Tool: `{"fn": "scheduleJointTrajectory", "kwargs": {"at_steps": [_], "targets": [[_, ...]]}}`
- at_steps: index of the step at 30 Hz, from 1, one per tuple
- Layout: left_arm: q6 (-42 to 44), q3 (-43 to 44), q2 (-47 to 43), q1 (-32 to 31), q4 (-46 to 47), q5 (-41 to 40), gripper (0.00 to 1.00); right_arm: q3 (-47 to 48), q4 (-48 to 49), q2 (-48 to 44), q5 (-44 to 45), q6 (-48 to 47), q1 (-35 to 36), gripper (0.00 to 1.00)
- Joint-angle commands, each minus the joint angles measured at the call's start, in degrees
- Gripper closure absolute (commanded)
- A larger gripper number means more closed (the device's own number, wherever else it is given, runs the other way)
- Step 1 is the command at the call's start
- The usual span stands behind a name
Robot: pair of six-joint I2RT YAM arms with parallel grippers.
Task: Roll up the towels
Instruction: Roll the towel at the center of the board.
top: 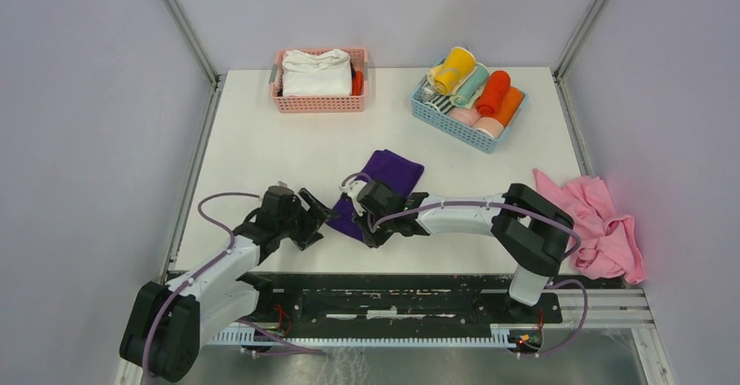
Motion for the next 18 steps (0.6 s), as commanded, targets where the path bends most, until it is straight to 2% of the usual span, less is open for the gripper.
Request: {"fn": "scheduleJointTrajectory", "kwargs": {"at_steps": [1, 6, 10, 18], "targets": [[-8.82, -0.62, 1.85, -4.3, 4.68, -0.52, 0.16, -0.47, 5.85, -2.32, -2.81, 3.65, -0.61, 0.99], [-15.55, -1.89, 2.41, -10.63, 6.16, -6.43, 0.28, -1.04, 7.53, -2.52, -2.89, 4.65, -0.81, 0.99], [-17.82, -3.31, 2.64, -10.85, 7.04, -10.36, 0.36, -1.61, 7.99, -3.06, -3.59, 4.91, -0.81, 0.99], [-17.22, -0.53, 7.33, -10.8, 8.66, -14.56, 0.43, -2.91, 7.37, -4.51, -5.33, 4.13, -0.78, 0.99]]}}
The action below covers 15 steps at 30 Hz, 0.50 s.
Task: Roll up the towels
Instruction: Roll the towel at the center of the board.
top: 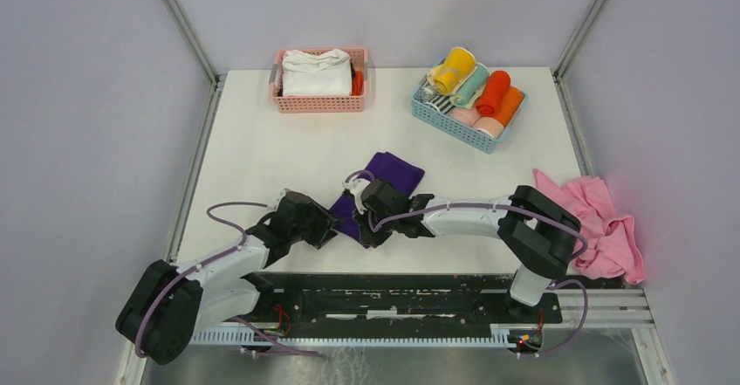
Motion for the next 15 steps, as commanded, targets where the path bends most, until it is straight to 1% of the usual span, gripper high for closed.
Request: {"fn": "scheduleJointTrajectory", "kwargs": {"at_steps": [1, 6, 7, 9, 11, 15], "targets": [[-1.18, 2.25, 2.64, -0.1, -0.22, -6.53, 0.44, -0.31, 1.5, -2.6, -2.04, -0.05, -0.05, 0.99], [1.58, 4.87, 2.61, 0.08, -6.27, -11.21, 0.56, -0.55, 0.5, -3.09, -3.41, -0.17, -0.12, 1.0], [2.09, 5.15, 2.13, 0.24, -7.49, -12.24, 0.59, -0.48, 0.38, -3.15, -3.92, -0.14, -0.2, 1.0], [3.28, 5.9, 0.84, 0.55, -10.46, -14.52, 0.69, -0.44, 0.37, -3.2, -5.04, 0.24, -0.65, 1.0], [5.22, 7.2, -0.31, 0.69, -12.67, -16.23, 0.76, -0.36, 0.69, -2.97, -7.17, 1.06, -1.54, 1.0], [9.89, 10.57, 0.28, 0.76, -15.87, -17.51, 0.82, -0.13, 1.62, -1.67, -13.79, 3.45, -3.89, 0.99]]}}
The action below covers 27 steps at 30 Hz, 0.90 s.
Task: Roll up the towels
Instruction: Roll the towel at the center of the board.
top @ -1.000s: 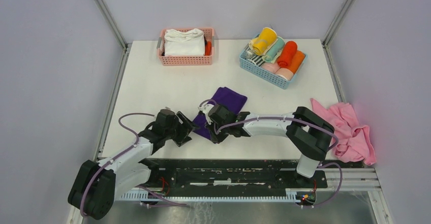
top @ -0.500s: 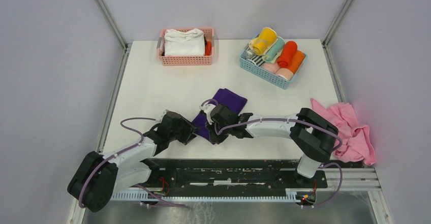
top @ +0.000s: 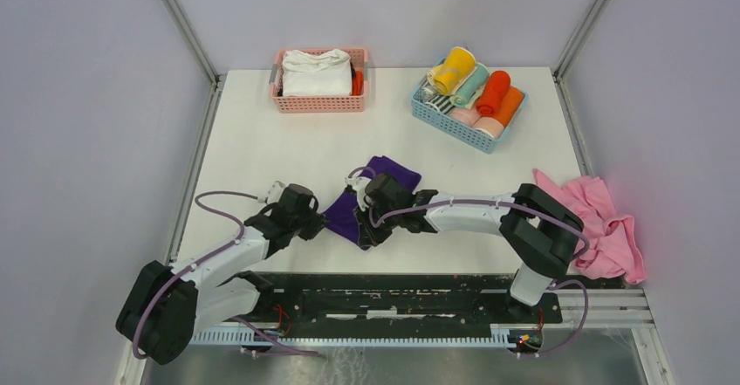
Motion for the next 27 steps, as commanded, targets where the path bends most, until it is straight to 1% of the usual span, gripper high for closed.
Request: {"fn": "scheduleJointTrajectory", "kwargs": {"at_steps": [1, 3, 6, 11, 15, 20, 27], "targets": [[8.3, 5.62, 0.23, 0.57, -4.99, -6.32, 0.82, 0.15, 2.13, -0.61, -8.5, 3.18, -2.79, 1.0], [10.71, 7.43, 1.63, 0.59, -6.05, -6.68, 0.78, -0.25, 3.77, 0.29, -11.5, 5.13, -4.4, 1.0], [13.91, 9.78, 3.49, 0.64, -7.04, -6.34, 0.63, -0.02, 5.64, 2.7, -16.47, 8.11, -7.39, 0.99], [16.64, 11.4, 2.87, 1.55, -7.96, -5.96, 0.43, 0.01, 9.79, 6.84, -23.49, 11.2, -10.64, 0.99], [18.83, 11.06, 0.95, 5.93, -8.63, -2.3, 0.32, -0.5, 13.14, 8.92, -26.34, 13.49, -12.84, 0.99], [23.32, 9.36, -1.9, 11.52, -9.62, 3.35, 0.24, -0.5, 14.66, 11.69, -29.0, 15.12, -15.65, 0.99], [24.94, 3.12, -5.37, 18.99, -8.36, 14.14, 0.2, -2.05, 15.45, 14.9, -29.97, 16.83, -18.2, 0.98]]}}
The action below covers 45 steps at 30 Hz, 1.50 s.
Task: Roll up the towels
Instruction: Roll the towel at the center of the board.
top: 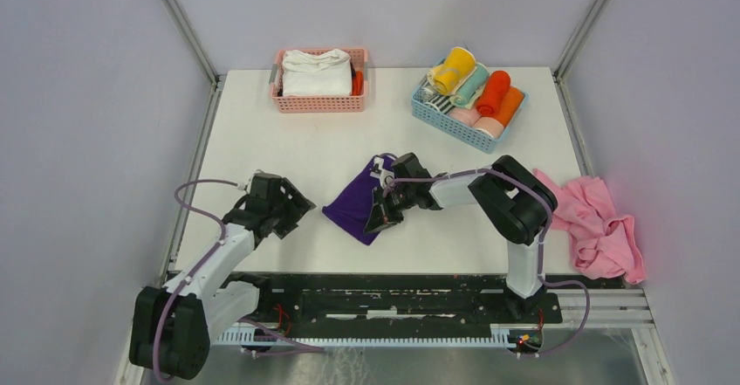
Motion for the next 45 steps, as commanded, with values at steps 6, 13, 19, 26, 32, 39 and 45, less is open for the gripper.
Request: {"fn": "scheduleJointTrajectory", "kwargs": {"at_steps": [6, 13, 19, 26, 32, 39, 45], "targets": [[3.04, -6.73, -2.89, 3.32, 4.48, 17.1, 0.19, -1.12, 1.1, 1.99, 0.1, 0.31, -1.14, 0.96], [0.22, -10.57, -3.85, 3.24, 11.51, 21.95, 0.2, -1.04, -0.24, 1.46, 1.09, -0.15, -1.08, 0.96], [-1.86, -10.68, 0.67, 3.27, 18.81, 22.17, 0.24, -1.29, -2.13, 0.42, 2.31, -1.25, -1.05, 0.95], [-2.9, -10.69, 7.32, 3.19, 22.72, 22.95, 0.29, -0.87, -7.08, -2.0, 5.21, -4.17, 0.01, 0.91], [-3.17, -11.95, 11.08, 3.04, 23.71, 21.32, 0.35, 1.49, -15.19, -6.54, 11.8, -9.12, 2.3, 0.8], [-3.6, -12.27, 14.21, 0.83, 24.68, 19.31, 0.39, 5.75, -24.93, -11.91, 25.32, -14.02, 7.23, 0.69], [-4.0, -12.17, 15.39, -1.09, 23.51, 16.66, 0.42, 9.39, -31.07, -16.78, 40.34, -17.95, 12.55, 0.59]]}}
